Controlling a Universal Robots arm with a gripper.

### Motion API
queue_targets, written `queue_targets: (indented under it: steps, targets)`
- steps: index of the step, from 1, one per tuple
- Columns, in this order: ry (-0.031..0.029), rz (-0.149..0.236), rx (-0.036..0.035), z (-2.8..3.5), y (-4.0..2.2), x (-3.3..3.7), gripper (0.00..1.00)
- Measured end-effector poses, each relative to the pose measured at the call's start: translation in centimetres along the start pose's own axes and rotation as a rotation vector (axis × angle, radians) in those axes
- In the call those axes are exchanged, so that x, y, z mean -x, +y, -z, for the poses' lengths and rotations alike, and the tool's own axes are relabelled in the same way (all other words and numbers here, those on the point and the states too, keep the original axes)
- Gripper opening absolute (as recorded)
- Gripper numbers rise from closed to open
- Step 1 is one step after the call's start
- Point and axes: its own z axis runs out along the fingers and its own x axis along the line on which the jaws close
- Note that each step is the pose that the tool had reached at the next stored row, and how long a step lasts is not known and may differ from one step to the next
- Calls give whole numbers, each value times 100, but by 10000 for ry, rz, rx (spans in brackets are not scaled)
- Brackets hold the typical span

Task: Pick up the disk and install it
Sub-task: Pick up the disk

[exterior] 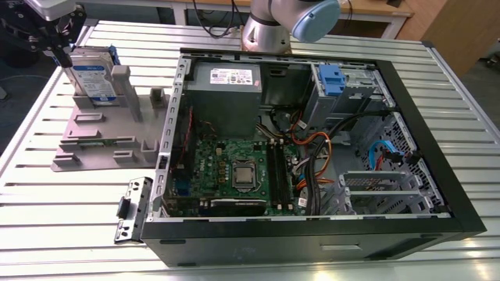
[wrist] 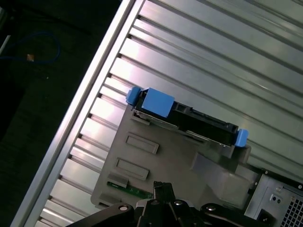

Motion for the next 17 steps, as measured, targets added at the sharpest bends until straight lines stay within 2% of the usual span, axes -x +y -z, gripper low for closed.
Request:
queue_targets:
  steps: [17]
  targets:
    - [12, 268, 6, 0, 0, 0, 10]
